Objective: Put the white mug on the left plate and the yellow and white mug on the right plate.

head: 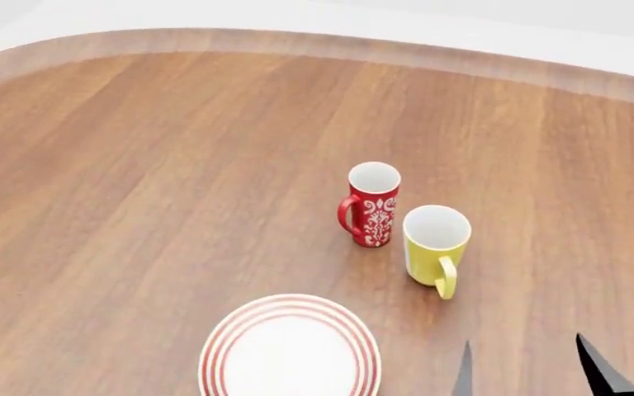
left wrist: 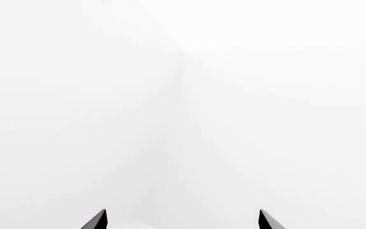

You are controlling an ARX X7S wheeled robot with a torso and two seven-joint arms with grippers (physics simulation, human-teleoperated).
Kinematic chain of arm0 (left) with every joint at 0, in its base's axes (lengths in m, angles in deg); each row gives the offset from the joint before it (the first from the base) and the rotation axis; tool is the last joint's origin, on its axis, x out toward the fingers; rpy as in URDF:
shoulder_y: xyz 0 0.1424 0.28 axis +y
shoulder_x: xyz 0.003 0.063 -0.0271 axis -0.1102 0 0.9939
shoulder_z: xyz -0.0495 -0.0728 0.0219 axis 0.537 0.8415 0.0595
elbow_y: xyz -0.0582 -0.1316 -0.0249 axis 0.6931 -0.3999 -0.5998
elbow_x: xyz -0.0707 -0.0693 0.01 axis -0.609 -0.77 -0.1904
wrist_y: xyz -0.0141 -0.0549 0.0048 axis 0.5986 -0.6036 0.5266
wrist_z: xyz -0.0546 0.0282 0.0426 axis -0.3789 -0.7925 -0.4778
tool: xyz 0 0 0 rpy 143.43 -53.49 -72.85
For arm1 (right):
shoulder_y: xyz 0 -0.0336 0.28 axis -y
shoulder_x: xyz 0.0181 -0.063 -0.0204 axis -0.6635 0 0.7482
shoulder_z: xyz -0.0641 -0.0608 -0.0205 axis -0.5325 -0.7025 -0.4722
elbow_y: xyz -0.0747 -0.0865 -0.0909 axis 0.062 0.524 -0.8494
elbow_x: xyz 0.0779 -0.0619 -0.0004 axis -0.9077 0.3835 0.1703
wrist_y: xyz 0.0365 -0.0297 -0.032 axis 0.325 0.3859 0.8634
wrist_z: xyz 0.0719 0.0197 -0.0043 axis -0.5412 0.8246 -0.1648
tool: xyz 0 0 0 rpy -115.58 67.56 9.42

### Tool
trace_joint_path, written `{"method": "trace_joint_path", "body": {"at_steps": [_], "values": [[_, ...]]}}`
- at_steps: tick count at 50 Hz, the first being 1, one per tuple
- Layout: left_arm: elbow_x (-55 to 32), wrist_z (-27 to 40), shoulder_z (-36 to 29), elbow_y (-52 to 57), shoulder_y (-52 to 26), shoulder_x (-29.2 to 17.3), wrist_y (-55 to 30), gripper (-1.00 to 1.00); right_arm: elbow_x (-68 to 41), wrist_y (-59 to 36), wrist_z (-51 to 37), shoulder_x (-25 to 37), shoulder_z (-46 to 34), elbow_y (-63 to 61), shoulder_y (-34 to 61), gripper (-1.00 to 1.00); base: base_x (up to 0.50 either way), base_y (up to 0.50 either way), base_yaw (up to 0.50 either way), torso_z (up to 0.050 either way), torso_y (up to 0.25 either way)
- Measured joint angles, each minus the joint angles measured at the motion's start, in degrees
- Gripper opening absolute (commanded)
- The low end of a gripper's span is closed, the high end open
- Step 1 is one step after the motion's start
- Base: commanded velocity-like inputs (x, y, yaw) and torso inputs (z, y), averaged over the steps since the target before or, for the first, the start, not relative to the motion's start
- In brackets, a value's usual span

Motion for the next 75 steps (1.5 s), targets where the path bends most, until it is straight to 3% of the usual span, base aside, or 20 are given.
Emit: {"method": "trace_joint_path", "body": {"at_steps": [29,44,58,75], "values": [[-1.6,0.8,0.7,2.9,0.8,-1.1,0.2,1.0,-12.5,-3.2,13.9,12.3,4.7,-10.8,-11.8,1.0,0.0,0.0,0.0,0.0,0.0],[-2.5,1.1,0.8,3.2,1.3,-1.7,0.7,1.0,-12.2,-2.6,19.4,15.7,2.0,-11.9,-14.1,1.0,0.0,0.0,0.0,0.0,0.0],[-5.4,0.8,1.2,3.1,2.0,-1.8,1.6,1.0,-12.0,-5.7,21.9,18.0,-1.4,-11.0,-12.1,1.0,0.0,0.0,0.0,0.0,0.0],[-7.3,0.6,1.3,2.6,2.5,-2.0,2.6,1.0,-11.0,-8.3,28.1,17.9,-8.5,-3.7,-2.8,1.0,0.0,0.0,0.0,0.0,0.0]]}}
